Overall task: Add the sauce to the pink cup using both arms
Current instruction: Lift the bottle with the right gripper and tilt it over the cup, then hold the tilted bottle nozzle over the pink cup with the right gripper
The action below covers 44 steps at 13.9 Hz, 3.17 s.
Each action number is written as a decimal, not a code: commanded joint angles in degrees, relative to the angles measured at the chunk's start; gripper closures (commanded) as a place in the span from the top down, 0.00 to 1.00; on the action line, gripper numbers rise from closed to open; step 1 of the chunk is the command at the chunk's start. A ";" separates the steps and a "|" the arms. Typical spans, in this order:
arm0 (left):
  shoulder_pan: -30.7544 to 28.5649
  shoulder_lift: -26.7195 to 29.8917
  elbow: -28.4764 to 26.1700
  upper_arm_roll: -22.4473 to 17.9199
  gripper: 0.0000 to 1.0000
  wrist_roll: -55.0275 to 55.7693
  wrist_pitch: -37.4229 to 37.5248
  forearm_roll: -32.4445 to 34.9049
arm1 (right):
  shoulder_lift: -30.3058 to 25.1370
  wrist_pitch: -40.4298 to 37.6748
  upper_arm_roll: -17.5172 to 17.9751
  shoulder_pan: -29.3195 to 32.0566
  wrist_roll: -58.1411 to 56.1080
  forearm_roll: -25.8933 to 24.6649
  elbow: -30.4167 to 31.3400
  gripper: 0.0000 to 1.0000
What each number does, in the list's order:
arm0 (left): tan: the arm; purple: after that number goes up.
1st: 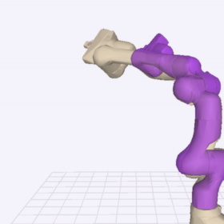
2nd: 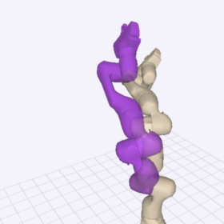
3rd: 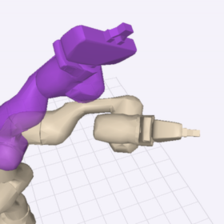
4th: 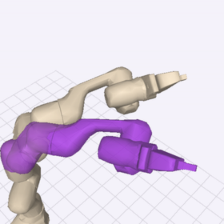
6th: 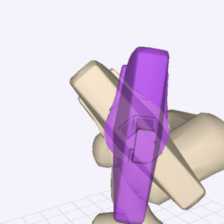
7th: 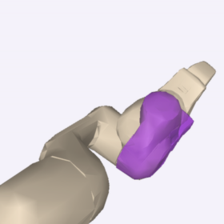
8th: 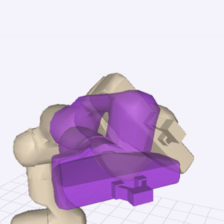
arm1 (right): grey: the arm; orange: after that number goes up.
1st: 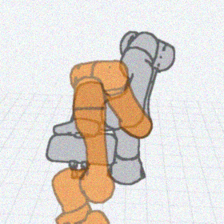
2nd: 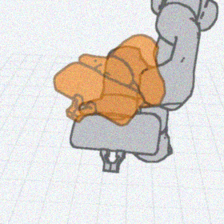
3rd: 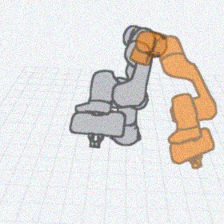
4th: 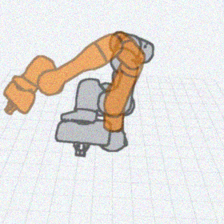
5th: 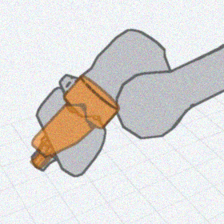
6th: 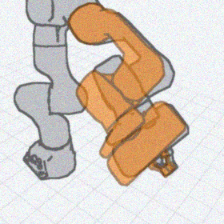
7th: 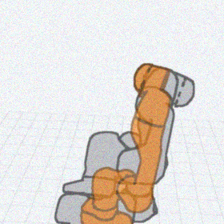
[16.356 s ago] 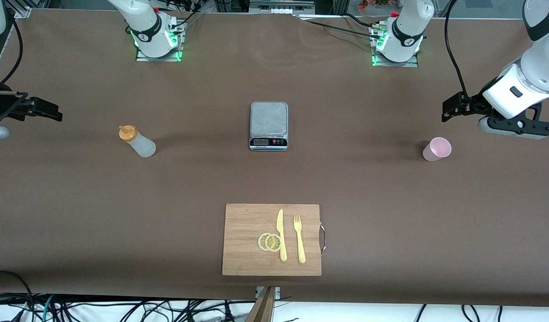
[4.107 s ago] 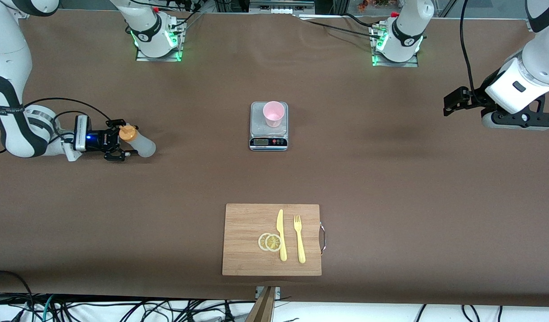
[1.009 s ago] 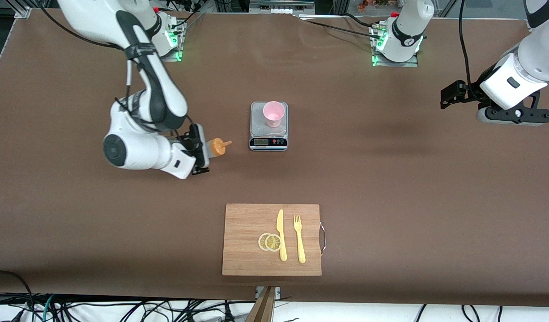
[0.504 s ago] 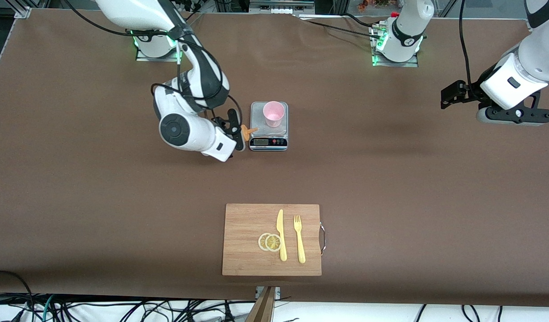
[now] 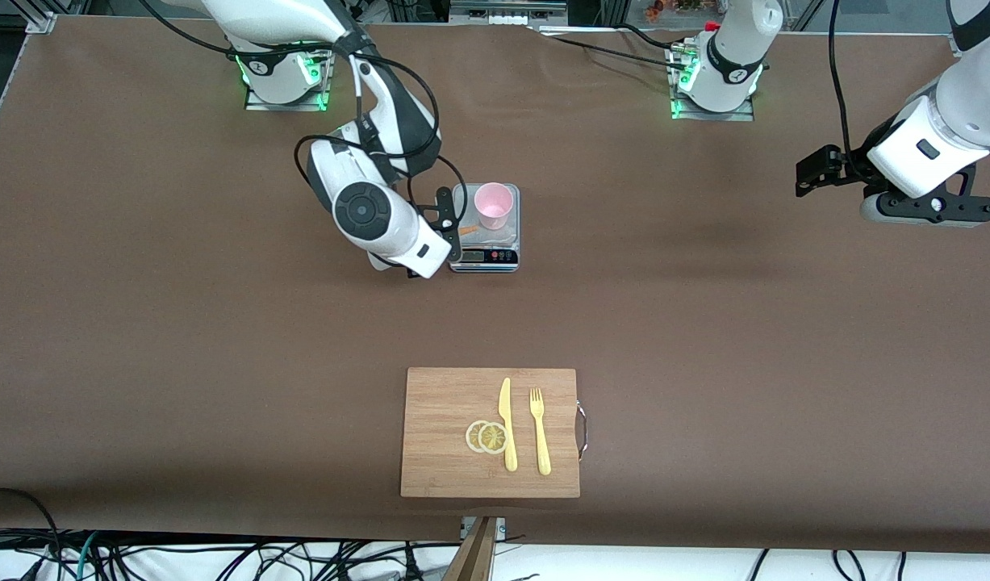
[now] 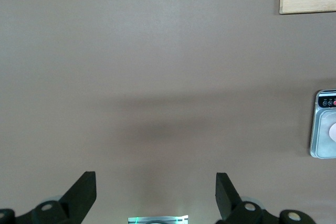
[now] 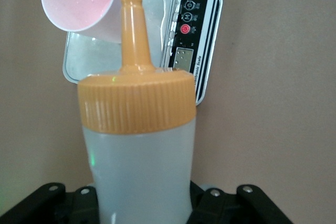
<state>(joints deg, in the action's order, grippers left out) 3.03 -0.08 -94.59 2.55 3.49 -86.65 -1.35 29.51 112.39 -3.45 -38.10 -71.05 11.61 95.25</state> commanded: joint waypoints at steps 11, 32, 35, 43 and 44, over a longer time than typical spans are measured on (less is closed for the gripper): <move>-0.21 0.17 1.25 0.35 1.00 -1.21 1.48 -0.23 | -0.42 -0.50 -0.42 -5.05 4.42 -10.73 0.20 0.00; -0.21 0.17 1.25 0.26 1.00 -0.86 2.27 -0.23 | -0.59 -3.93 -0.68 -9.27 6.18 -18.64 -0.68 0.00; -0.21 0.17 1.25 0.26 1.00 -0.86 2.27 -0.23 | -0.50 -4.02 -0.68 -9.27 6.27 -18.82 -0.68 0.00; -0.21 0.17 1.25 0.44 1.00 -0.68 2.27 -0.23 | -0.50 -3.93 -0.59 -9.80 7.76 -20.84 -0.68 0.00; -0.21 0.17 1.25 0.44 1.00 -0.68 2.27 -0.23 | -0.50 -4.02 -0.68 -9.80 7.76 -20.84 -0.68 0.00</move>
<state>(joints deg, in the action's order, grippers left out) 3.03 0.04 -94.44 2.81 3.49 -85.53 -1.35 29.55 109.82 -3.57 -46.90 -64.56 -8.10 95.18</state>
